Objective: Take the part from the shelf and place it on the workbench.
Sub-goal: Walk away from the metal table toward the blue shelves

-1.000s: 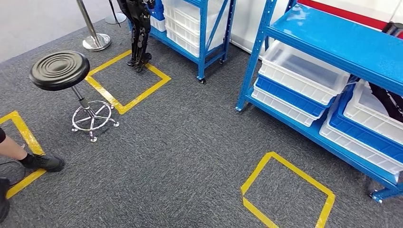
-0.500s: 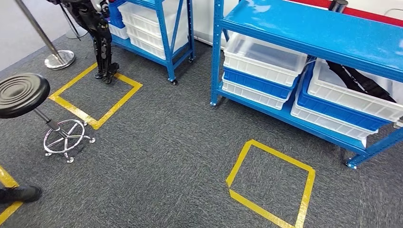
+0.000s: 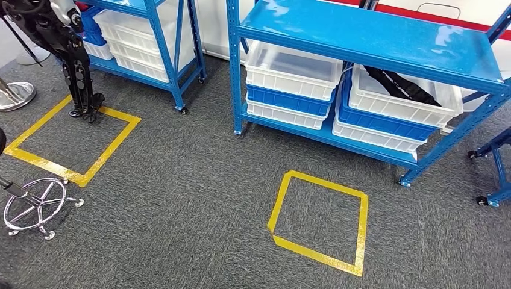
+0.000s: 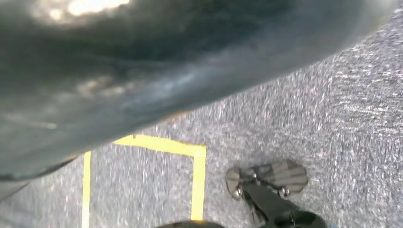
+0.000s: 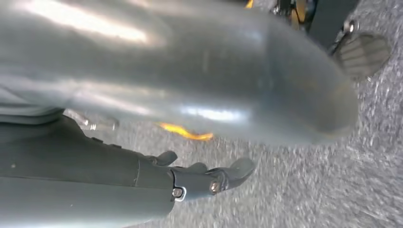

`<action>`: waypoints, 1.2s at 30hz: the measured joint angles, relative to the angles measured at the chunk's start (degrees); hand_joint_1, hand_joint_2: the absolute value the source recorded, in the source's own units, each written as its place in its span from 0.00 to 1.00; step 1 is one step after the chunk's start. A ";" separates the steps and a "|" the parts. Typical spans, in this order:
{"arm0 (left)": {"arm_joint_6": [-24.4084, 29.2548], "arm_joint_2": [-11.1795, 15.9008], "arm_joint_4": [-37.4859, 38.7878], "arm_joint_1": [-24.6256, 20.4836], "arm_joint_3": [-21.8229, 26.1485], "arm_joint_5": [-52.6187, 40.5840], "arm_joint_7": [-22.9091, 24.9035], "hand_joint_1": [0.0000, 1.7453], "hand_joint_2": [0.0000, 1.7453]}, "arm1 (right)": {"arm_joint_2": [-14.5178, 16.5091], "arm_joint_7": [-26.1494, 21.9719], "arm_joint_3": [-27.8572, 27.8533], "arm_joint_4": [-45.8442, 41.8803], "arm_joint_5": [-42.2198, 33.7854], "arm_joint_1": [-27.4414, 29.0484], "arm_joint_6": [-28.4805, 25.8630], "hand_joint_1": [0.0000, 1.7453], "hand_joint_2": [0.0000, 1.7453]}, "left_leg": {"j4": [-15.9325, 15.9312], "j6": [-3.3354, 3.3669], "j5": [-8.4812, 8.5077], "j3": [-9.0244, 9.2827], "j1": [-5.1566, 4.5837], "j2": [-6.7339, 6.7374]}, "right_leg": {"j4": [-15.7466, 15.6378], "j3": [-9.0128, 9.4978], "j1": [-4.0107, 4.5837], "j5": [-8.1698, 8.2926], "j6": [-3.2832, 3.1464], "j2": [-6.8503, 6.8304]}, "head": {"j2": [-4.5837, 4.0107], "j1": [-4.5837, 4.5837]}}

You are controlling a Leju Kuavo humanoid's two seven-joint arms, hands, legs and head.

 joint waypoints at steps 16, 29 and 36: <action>0.04 -0.16 0.01 -0.11 -0.01 -0.01 0.19 0.00 0.00 | 0.24 -0.56 -0.29 -0.04 1.25 -0.16 0.13 0.00 0.00 | 9.36 -2.71 -7.35 -1.83 -0.20 2.28 | -7.62 5.43 -0.44 3.43 -1.49 -2.25 | 0.01 -0.49; 0.00 -0.38 0.05 -0.05 -0.03 -0.22 0.49 0.00 0.00 | 0.48 -0.92 -0.28 -0.04 2.08 0.19 0.31 0.00 0.00 | -0.32 -0.68 -0.43 0.76 0.24 -0.84 | -5.19 3.00 -0.03 2.30 0.21 3.10 | 0.01 -0.31; -0.15 -0.78 0.04 -0.02 -0.07 -0.62 0.55 0.00 0.00 | 0.61 -1.22 -0.21 -0.04 2.93 0.00 0.62 0.00 0.00 | -0.46 -0.06 -0.79 0.93 -0.06 4.50 | 4.61 -1.88 0.11 -1.13 1.11 -2.54 | 0.01 0.17</action>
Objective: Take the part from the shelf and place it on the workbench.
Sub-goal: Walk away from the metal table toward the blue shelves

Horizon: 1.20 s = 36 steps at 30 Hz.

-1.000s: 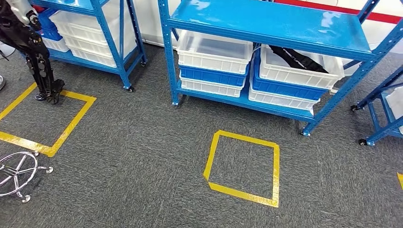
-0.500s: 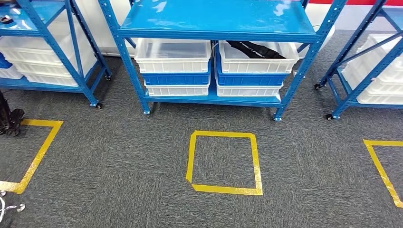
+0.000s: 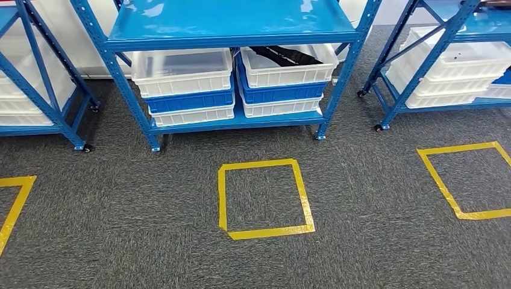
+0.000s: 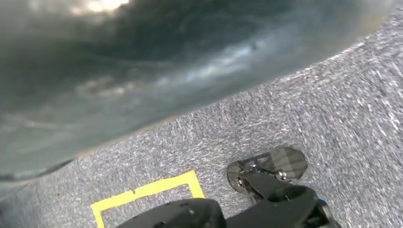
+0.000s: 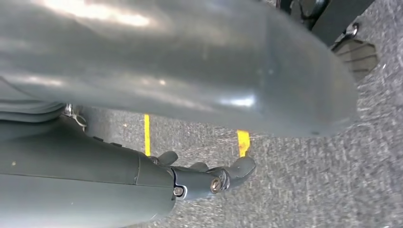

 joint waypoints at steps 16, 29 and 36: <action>-0.04 -0.22 -0.02 0.12 -0.02 0.52 -1.22 0.00 0.00 | 0.07 -2.37 0.76 -0.04 2.11 -0.04 -0.20 0.00 0.00 | 9.35 -2.42 -2.52 -4.31 -0.11 -3.26 | -12.11 8.13 0.00 4.02 -2.84 1.01 | 0.00 -0.55; 0.13 -0.29 -0.02 0.07 0.14 0.93 -1.08 0.00 0.00 | 0.14 -0.70 3.16 -0.04 6.93 0.05 -3.44 0.00 0.00 | 0.38 -1.29 0.75 -1.10 -1.22 -3.80 | -12.21 7.72 0.23 4.02 -2.13 1.59 | 0.01 -0.57; -0.01 -0.29 -0.02 0.07 0.47 1.09 -1.04 0.00 0.00 | 0.15 -0.15 5.02 -0.04 8.41 0.07 -4.17 0.00 0.00 | 0.40 -1.10 0.79 -1.11 -1.27 -3.78 | -12.26 7.68 0.21 4.10 -1.68 1.59 | 0.01 -0.60</action>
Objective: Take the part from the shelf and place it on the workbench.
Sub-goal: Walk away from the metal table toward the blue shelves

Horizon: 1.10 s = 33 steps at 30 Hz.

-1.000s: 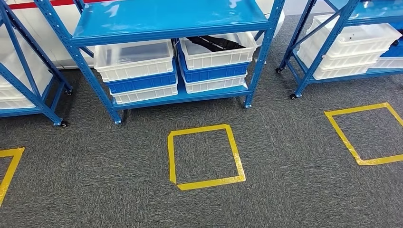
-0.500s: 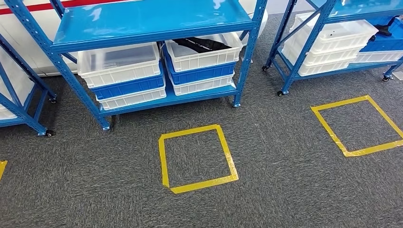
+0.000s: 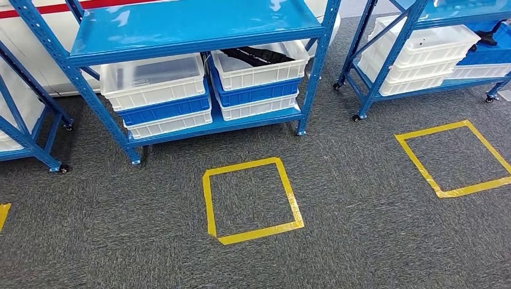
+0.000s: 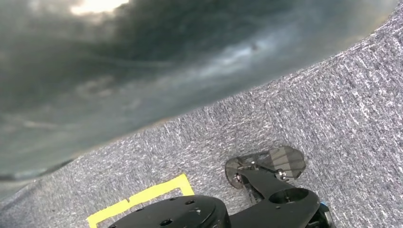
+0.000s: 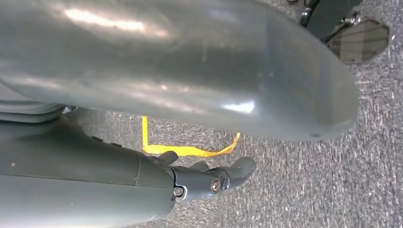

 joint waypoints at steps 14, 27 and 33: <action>-0.02 0.00 0.00 0.00 0.08 0.11 0.24 0.00 0.00 | -0.02 0.03 1.12 0.00 0.89 0.02 -0.09 0.00 0.00 | -0.01 0.03 0.07 0.01 0.32 0.01 | 0.03 0.01 0.25 0.02 0.07 0.00 | 0.00 0.02; -0.37 0.14 0.00 -0.01 0.32 0.16 0.48 0.00 0.00 | 0.16 0.83 1.51 0.00 1.41 0.11 2.68 0.00 0.00 | 0.16 0.43 -0.04 -0.04 -0.18 0.00 | -0.05 0.03 -0.22 0.15 0.35 0.00 | 0.00 -0.01; -0.33 0.13 0.00 -0.07 0.32 0.13 0.17 0.00 0.00 | 0.27 1.36 1.65 0.00 1.75 0.10 2.70 0.00 0.00 | -1.11 1.92 0.56 0.56 0.46 0.31 | 3.90 -2.12 -0.33 -1.88 0.92 -0.40 | -0.01 0.28</action>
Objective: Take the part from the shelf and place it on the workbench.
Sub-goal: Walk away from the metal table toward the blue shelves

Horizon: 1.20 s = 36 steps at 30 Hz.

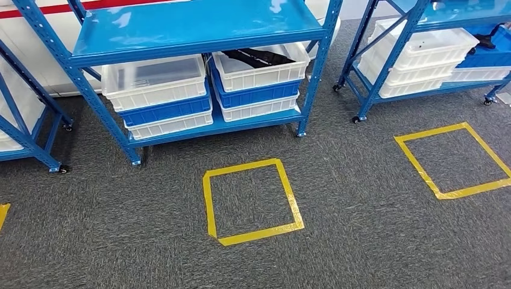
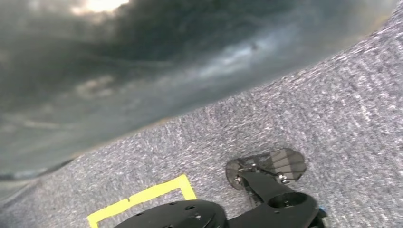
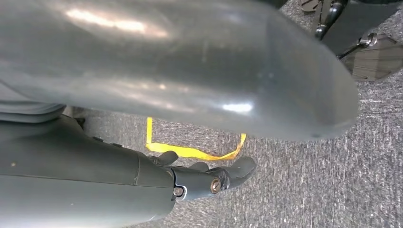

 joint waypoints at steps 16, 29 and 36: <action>0.46 -0.15 -0.02 -0.03 0.00 -0.05 -0.68 0.00 0.00 | -0.18 -0.14 0.00 0.00 0.26 0.16 -0.15 0.00 0.00 | 6.88 -3.79 -5.18 -1.74 1.18 0.32 | -3.67 2.43 -0.94 1.45 -1.21 -0.81 | 0.01 0.24; 0.52 -0.16 -0.01 0.00 0.08 -0.07 -0.91 0.00 0.00 | -0.16 -0.69 -0.01 -0.01 0.48 0.07 -0.20 0.00 0.00 | 1.22 -1.56 0.40 -1.68 0.46 -0.11 | -3.32 4.79 0.34 -1.77 -0.45 -0.24 | 0.00 0.14; 0.55 -0.20 -0.01 -0.03 0.13 -0.02 -1.28 0.00 0.00 | -0.40 -2.17 -0.02 -0.02 0.55 0.29 -0.18 0.00 0.00 | 0.68 -0.71 -0.60 -0.34 0.79 -0.16 | 11.76 -5.84 -0.01 -4.88 0.52 -0.47 | 0.01 0.44</action>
